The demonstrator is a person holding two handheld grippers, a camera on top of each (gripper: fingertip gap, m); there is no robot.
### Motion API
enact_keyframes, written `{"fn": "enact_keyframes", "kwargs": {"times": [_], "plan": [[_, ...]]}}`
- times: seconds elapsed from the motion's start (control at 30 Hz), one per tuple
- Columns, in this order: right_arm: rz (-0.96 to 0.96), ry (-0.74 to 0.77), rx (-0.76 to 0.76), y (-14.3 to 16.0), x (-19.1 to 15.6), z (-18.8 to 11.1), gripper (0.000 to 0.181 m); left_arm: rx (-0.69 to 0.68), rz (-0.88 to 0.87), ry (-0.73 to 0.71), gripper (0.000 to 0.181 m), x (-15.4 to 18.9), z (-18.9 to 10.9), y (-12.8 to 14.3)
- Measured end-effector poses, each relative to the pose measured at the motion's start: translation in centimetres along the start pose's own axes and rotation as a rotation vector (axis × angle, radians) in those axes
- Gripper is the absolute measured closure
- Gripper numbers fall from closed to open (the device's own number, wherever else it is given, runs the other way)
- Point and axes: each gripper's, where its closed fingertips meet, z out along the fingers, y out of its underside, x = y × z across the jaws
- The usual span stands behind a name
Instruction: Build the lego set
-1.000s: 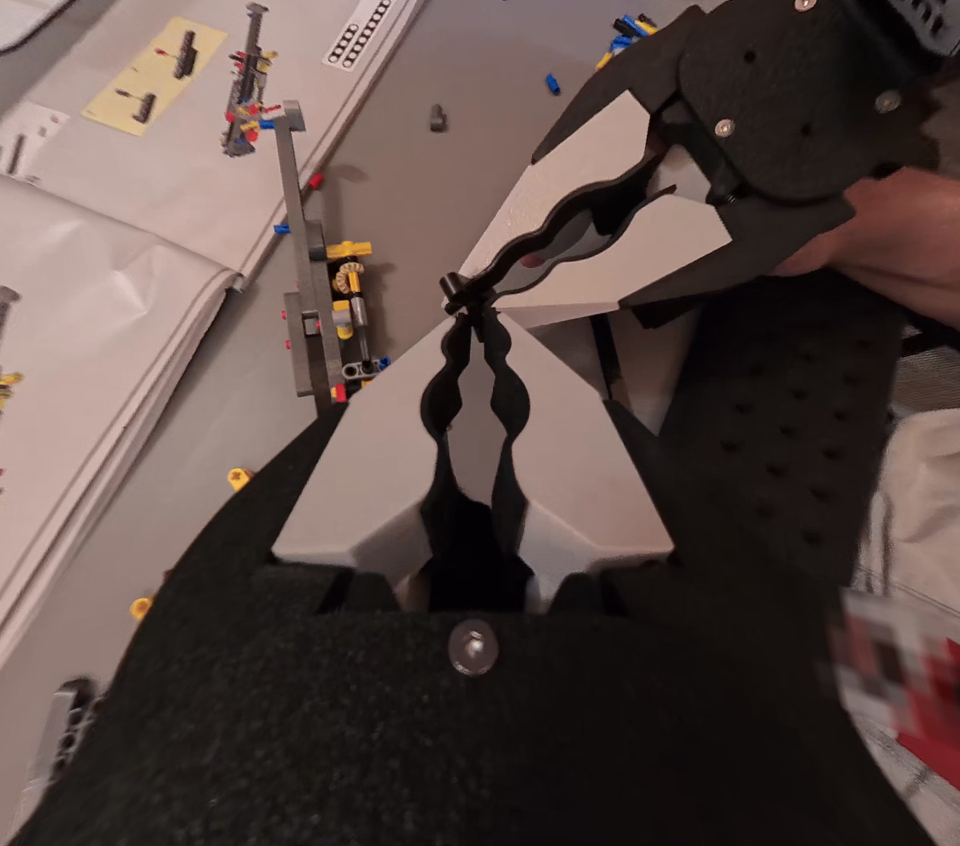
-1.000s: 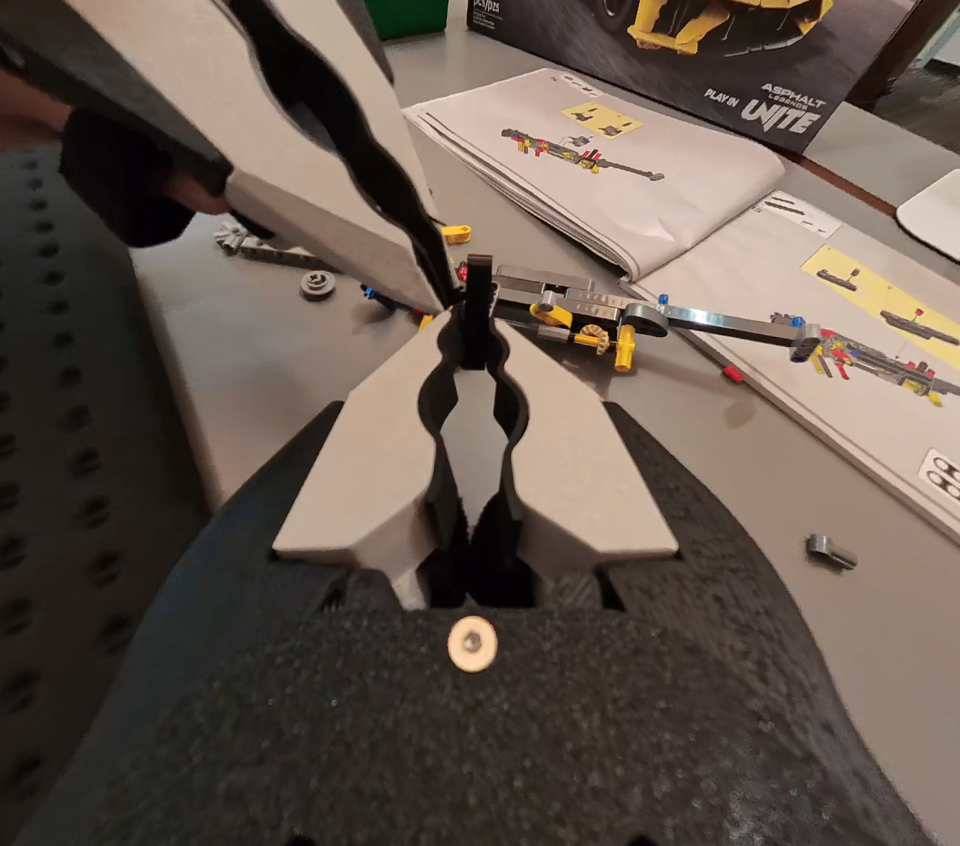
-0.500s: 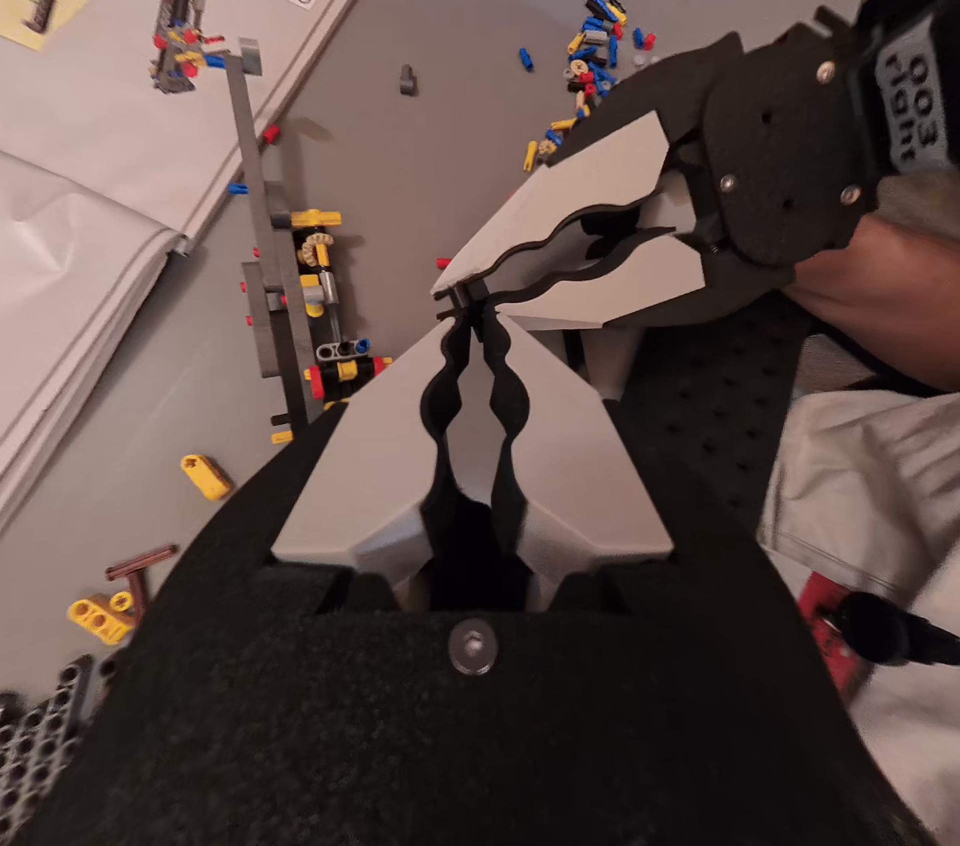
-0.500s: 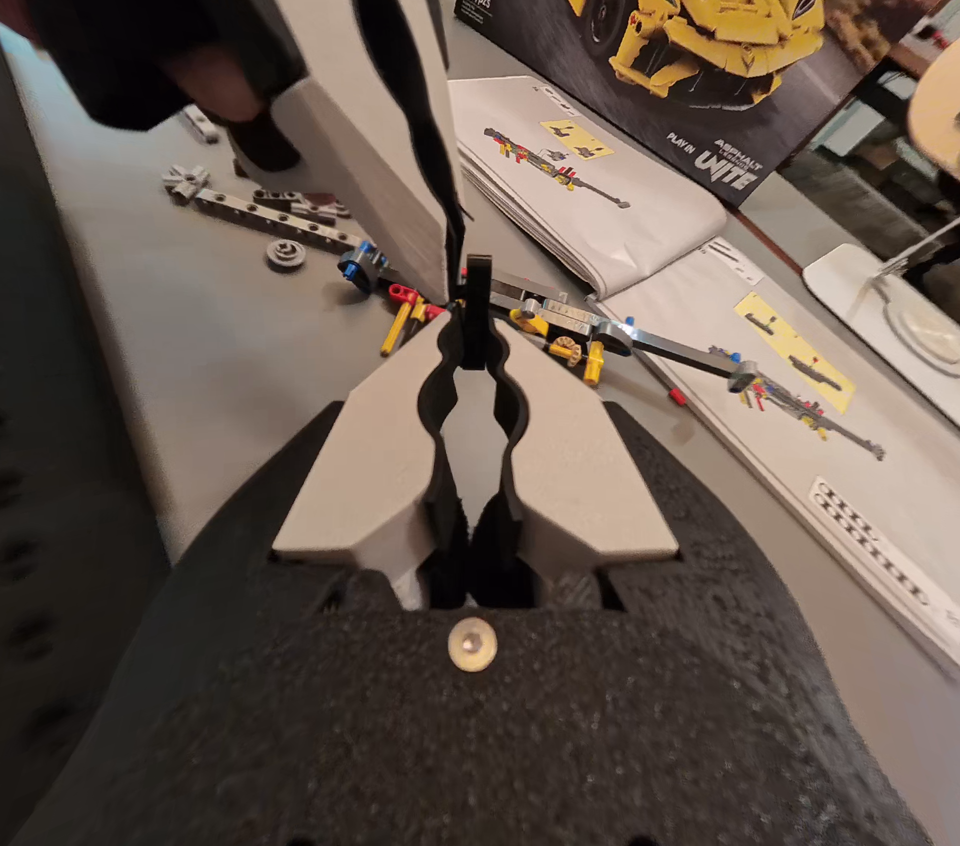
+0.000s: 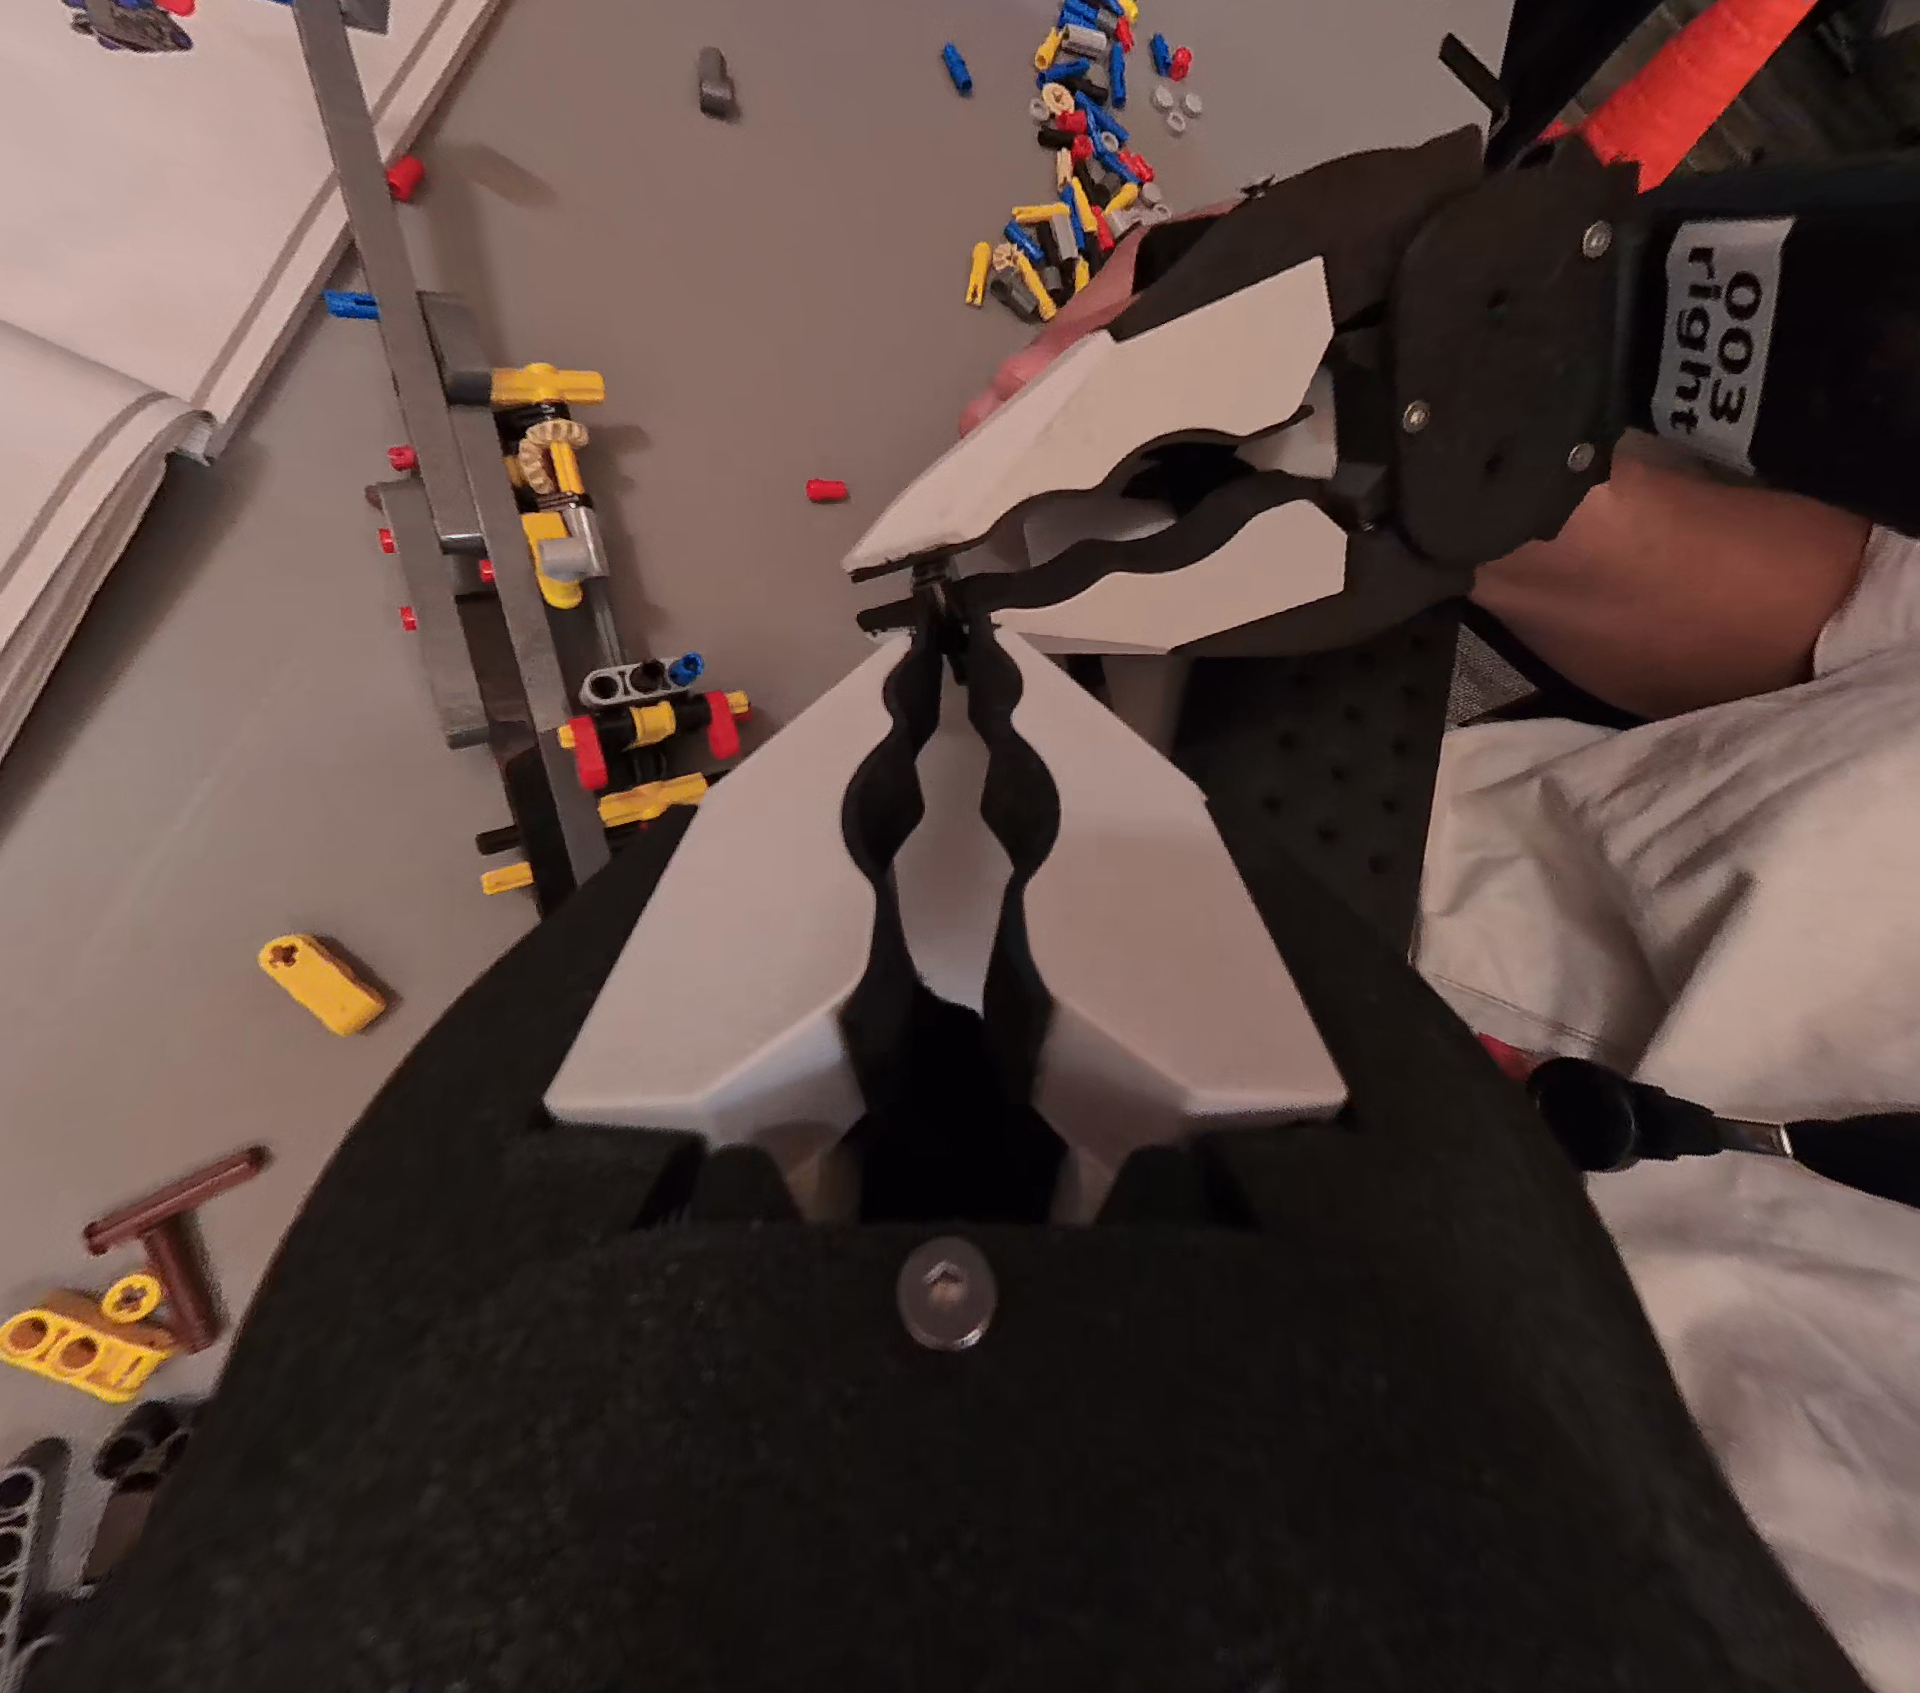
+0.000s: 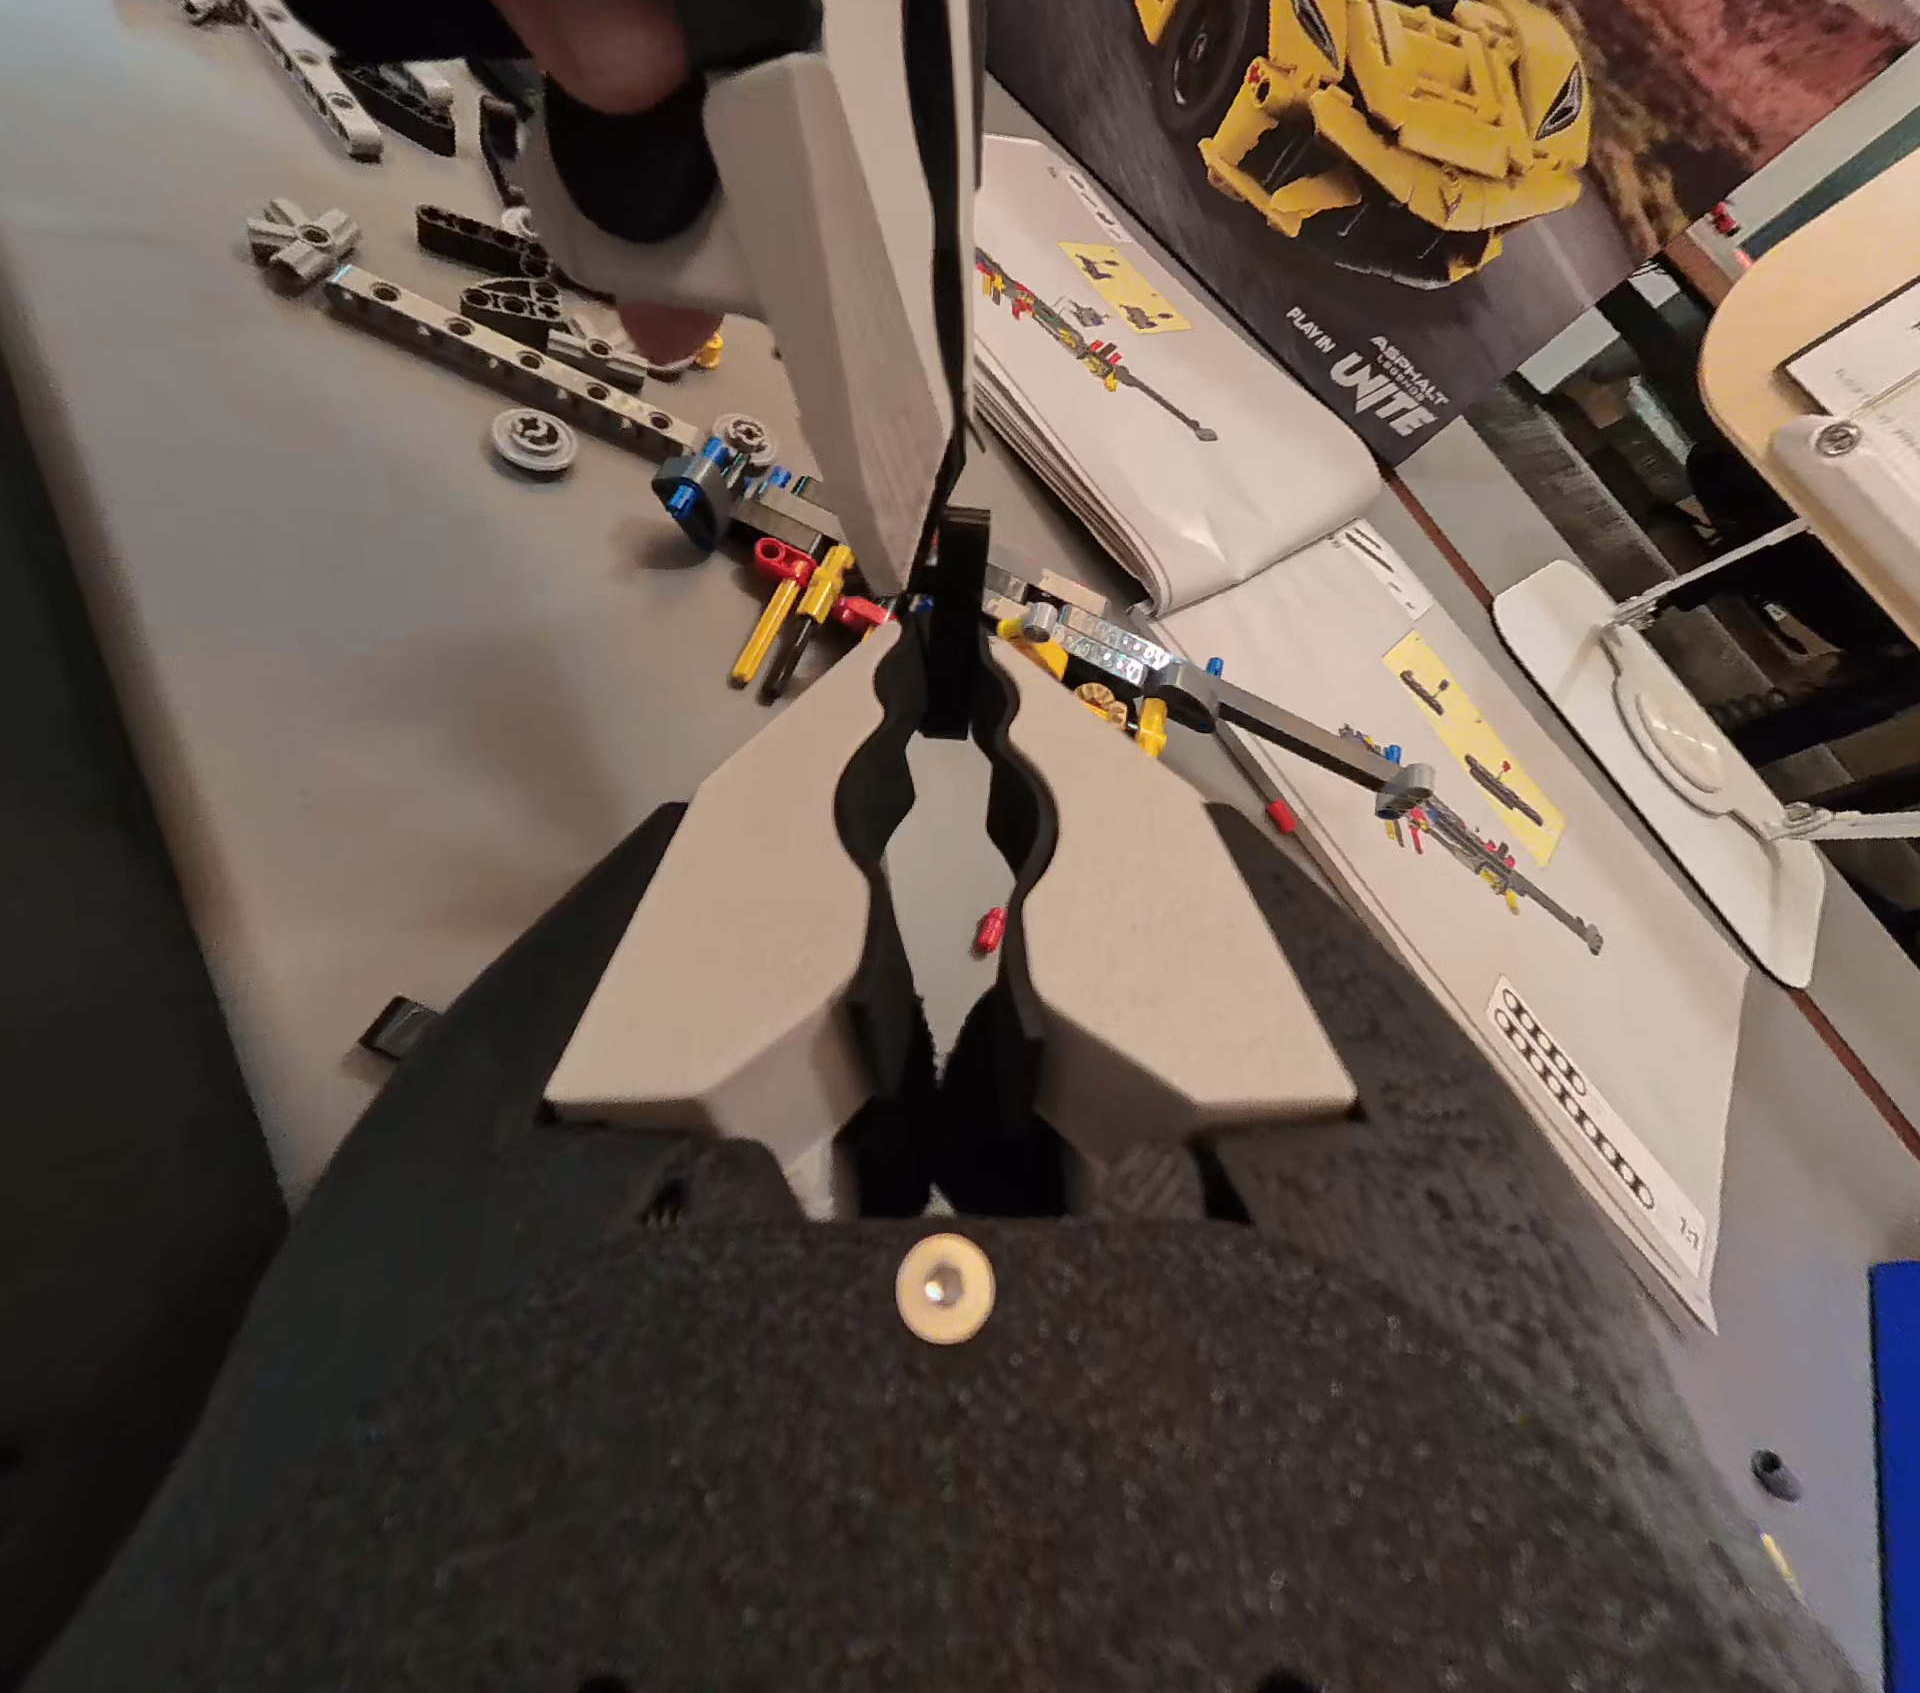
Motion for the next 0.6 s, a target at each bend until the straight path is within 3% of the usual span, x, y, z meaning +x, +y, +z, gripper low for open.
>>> {"fn": "enact_keyframes", "kwargs": {"times": [0.6], "plan": [[-0.14, 0.02, -0.106, 1.4, -0.8, 0.6, 0.174, -0.097, 0.009, -0.011, 0.177, -0.8, 0.8, 1.4]]}}
